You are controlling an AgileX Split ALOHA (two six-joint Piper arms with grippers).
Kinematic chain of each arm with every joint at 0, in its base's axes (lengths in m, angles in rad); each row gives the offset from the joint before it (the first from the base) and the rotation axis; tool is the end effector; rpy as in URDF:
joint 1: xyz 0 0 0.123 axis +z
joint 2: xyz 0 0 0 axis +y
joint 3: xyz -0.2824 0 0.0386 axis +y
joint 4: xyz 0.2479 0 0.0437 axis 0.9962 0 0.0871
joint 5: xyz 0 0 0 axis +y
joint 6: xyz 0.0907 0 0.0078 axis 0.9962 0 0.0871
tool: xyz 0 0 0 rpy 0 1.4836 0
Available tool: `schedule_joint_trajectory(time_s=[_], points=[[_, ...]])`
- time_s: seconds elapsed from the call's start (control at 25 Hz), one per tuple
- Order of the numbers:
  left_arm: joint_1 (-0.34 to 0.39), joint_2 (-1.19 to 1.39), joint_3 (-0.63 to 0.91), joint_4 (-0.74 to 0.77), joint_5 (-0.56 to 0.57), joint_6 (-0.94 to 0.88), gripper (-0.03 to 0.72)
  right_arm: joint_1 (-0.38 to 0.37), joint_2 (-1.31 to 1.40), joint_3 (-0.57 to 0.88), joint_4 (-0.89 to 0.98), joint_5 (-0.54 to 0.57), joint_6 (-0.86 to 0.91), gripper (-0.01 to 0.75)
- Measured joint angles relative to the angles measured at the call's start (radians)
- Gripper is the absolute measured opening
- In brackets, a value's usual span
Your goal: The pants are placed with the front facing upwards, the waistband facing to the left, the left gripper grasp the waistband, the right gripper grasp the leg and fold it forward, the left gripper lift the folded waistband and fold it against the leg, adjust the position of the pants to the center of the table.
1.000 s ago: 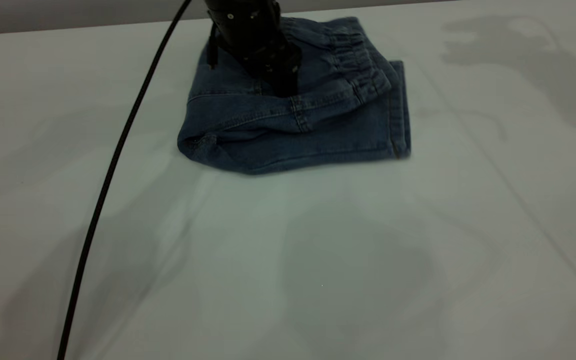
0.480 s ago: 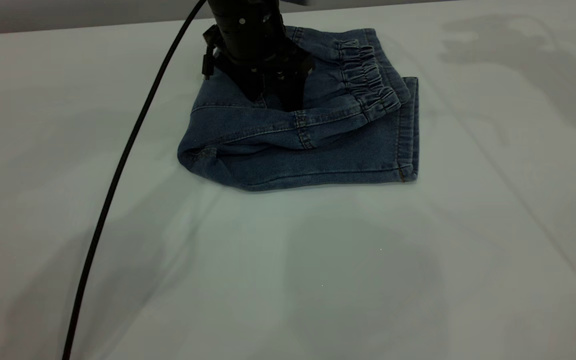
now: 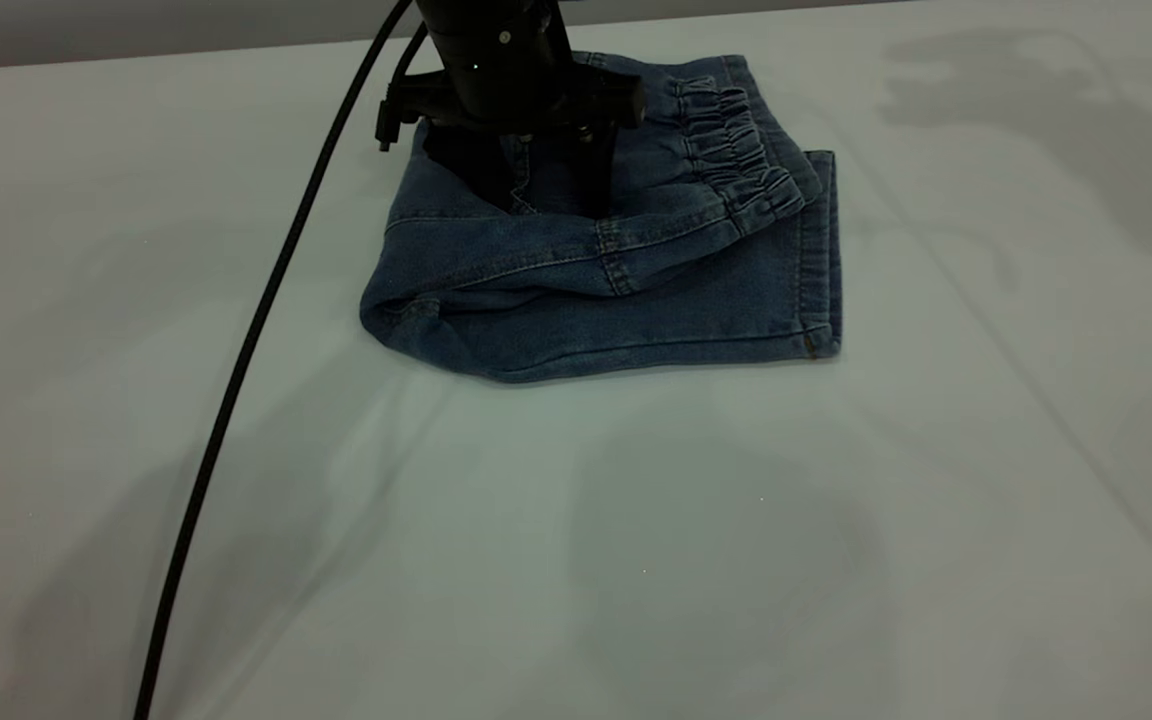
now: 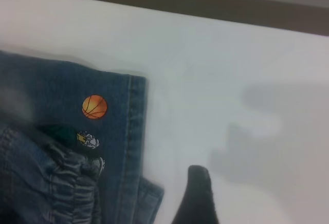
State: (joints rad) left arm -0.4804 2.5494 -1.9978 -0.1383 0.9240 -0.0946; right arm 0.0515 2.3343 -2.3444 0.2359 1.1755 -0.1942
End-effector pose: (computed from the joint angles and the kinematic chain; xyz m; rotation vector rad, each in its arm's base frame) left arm 0.4446 -0.2430 0.0670 0.4653 2.9539 -0.2468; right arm 0.5116 0.0460 0.2686 -0.2742 2.6085 0.2691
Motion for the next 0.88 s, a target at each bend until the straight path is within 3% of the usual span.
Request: schedule_joint_trajectory(time_s=[0.16,0.48,0.88], points=[[-0.006,0.003,-0.052,0.008,0.066,0.071,0.58,0.0,0.0,0.0,0.002,0.0,0.0,0.51],[-0.011,-0.001,-0.262,0.079,0.295,0.389,0.58,0.0,0.0,0.0,0.002,0.007,-0.001,0.51],[-0.01,0.091,-0.269,0.138,0.186,0.623,0.58,0.0,0.0,0.0,-0.001,0.008,-0.001,0.51]])
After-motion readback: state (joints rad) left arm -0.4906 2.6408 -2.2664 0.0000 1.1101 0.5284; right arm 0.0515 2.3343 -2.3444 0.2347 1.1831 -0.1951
